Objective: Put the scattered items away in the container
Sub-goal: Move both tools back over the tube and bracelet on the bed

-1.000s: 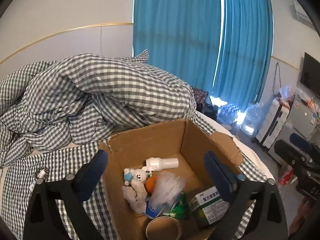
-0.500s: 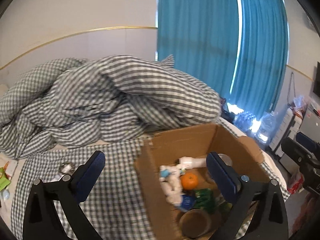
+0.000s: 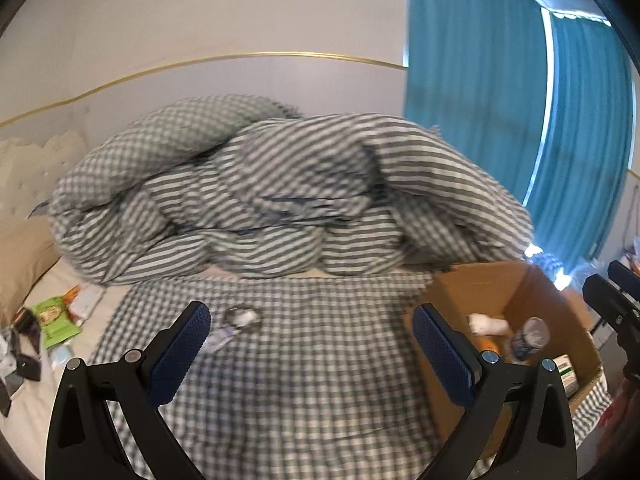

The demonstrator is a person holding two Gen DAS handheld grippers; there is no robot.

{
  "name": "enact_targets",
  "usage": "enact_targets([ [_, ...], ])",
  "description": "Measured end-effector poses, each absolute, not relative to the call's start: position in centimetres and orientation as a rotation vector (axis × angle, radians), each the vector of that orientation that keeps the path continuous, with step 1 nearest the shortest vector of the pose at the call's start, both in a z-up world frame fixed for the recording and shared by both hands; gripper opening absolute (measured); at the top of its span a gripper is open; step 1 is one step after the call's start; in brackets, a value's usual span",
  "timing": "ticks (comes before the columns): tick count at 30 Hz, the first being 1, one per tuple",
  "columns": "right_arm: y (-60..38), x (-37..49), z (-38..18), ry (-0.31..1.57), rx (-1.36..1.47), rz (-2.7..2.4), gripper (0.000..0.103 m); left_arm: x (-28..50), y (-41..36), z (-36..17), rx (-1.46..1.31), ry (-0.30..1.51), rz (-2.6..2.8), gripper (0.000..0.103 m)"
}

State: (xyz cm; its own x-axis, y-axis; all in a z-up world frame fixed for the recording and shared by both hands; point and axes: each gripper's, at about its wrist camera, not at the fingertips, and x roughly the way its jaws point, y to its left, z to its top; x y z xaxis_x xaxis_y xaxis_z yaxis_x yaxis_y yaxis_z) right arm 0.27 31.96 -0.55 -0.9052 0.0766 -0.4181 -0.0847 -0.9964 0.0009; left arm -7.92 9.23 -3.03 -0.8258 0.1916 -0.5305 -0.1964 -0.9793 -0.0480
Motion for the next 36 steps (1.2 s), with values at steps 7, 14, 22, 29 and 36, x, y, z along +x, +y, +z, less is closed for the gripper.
enact_targets([
  [7, 25.0, -2.7, -1.3, -0.046, -0.7, 3.086, 0.103, -8.5, 1.6, -4.1, -0.864, -0.047, 2.916, 0.103],
  [14, 20.1, -5.5, -2.8, -0.11, -0.773, 3.143, 0.103, -9.3, -3.6, -5.4, -0.901, -0.098, 2.978, 0.103],
  [22, 16.6, -9.4, -5.2, -0.16, -0.86, 3.175, 0.103, -10.6, -7.9, -7.3, -0.948, -0.177, 2.994, 0.103],
  [29, 14.0, -13.8, -8.5, -0.218, -0.954, 3.196, 0.103, -13.1, -9.8, -10.9, -1.014, -0.195, 2.988, 0.103],
  [36, 11.2, -19.0, -13.0, -0.28, -1.096, 3.249, 0.103, -15.5, -10.3, -14.1, -1.059, -0.12, 2.997, 0.103],
])
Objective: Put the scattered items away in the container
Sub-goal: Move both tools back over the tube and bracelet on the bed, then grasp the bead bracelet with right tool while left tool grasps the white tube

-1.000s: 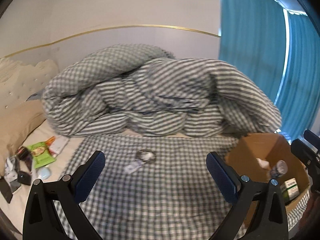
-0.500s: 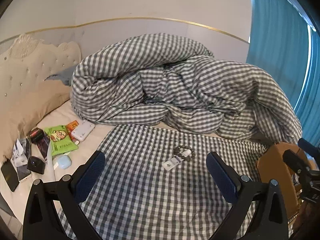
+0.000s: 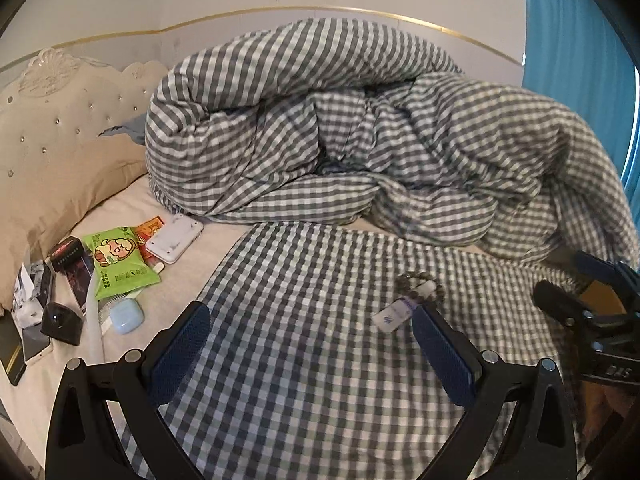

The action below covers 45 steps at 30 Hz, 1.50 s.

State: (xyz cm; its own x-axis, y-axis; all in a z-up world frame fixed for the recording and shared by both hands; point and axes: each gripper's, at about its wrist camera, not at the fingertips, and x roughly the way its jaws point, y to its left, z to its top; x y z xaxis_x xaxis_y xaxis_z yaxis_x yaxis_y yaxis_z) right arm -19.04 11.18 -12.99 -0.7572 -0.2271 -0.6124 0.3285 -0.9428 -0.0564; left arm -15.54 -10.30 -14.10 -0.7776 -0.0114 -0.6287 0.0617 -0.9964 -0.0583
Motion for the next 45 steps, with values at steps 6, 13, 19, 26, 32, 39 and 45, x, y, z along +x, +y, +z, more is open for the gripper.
enact_targets([
  [6, 9.5, -24.4, -17.4, 0.267, 1.016, -2.568, 0.102, -17.5, -10.3, -16.2, 1.043, 0.049, -2.929, 0.103],
  [13, 8.5, -30.0, -21.8, 0.29, 1.157, -2.477, 0.08, -18.9, -10.6, -18.1, 1.084, 0.013, -2.915, 0.103],
  [19, 7.0, -33.2, -24.5, 0.319, 1.227, -2.404, 0.058, -19.9, -11.0, -19.4, 1.11, 0.031, -2.902, 0.103],
  [26, 5.7, -35.8, -27.4, 0.375, 1.367, -2.36, 0.049, -20.3, -10.7, -20.4, 1.137, 0.026, -2.894, 0.103],
  [32, 5.4, -36.0, -27.8, 0.355, 1.367, -2.342, 0.012, -20.6, -10.5, -20.8, 1.153, 0.017, -2.891, 0.103],
  [39, 7.1, -34.6, -25.9, 0.3, 1.299, -2.396, 0.011, -21.0, -9.2, -21.1, 1.171, 0.034, -2.919, 0.103],
  [45, 10.7, -32.8, -21.7, 0.205, 1.212, -2.485, 0.011, -22.6, -6.5, -21.4, 1.212, -0.004, -3.011, 0.103],
])
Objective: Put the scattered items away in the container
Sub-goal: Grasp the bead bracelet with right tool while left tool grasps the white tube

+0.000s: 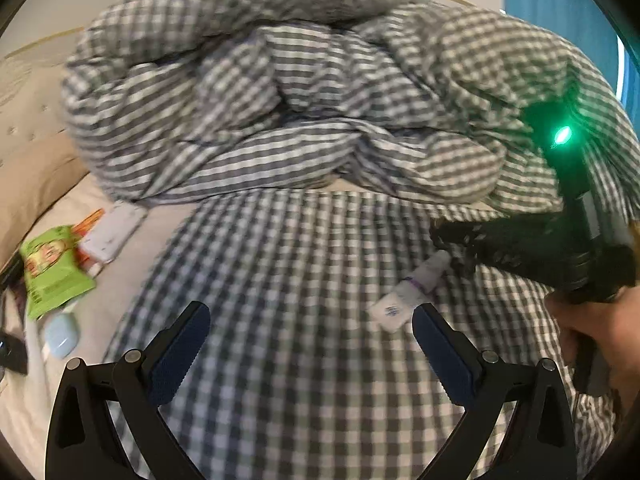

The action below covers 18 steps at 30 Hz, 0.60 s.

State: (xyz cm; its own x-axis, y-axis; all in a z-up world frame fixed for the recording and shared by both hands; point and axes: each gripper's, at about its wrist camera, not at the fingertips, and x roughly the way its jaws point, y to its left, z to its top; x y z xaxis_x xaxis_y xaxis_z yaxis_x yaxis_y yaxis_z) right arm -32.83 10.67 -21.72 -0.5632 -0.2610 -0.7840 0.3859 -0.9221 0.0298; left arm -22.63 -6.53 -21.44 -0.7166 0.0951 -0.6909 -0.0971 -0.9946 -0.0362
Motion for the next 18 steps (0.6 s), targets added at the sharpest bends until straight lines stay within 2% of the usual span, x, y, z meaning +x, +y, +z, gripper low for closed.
enact_targets([
  [6, 13.6, -31.0, -18.7, 0.18, 1.155, -2.541, 0.011, -25.2, -3.5, -21.9, -1.072, 0.133, 2.648, 0.103],
  [18, 15.7, -27.9, -16.2, 0.137, 1.093, -2.608, 0.011, -30.0, 1.4, -25.2, -1.12, 0.246, 2.419, 0.103],
])
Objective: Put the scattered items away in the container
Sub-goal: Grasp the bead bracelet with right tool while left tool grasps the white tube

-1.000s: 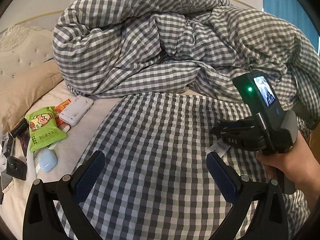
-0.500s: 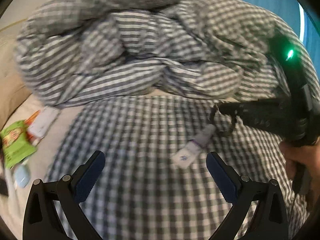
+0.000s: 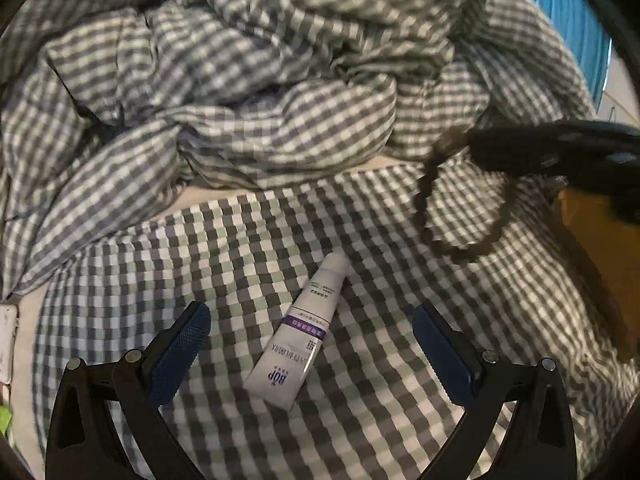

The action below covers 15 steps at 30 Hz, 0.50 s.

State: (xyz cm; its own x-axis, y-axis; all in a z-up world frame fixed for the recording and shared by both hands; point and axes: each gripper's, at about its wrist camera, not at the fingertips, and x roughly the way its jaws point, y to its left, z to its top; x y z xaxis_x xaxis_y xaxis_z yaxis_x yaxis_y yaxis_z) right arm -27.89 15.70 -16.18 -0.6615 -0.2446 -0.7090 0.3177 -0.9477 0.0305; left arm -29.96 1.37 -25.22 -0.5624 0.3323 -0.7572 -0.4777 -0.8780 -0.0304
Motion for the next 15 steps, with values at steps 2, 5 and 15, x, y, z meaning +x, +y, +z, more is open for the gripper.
enact_targets([
  [2, 16.0, -27.6, -16.0, 0.124, 1.088, -2.614, 0.011, -30.4, 1.5, -26.0, -1.151, 0.22, 2.442, 0.099],
  [5, 16.4, -27.2, -15.6, 0.125, 1.079, -2.623, 0.011, -31.2, 1.8, -27.2, -1.218, 0.136, 2.444, 0.083],
  [15, 17.6, -26.3, -14.6, 0.092, 1.063, -2.646, 0.011, -31.0, 3.1, -27.6, -1.288, 0.164, 2.5, 0.026],
])
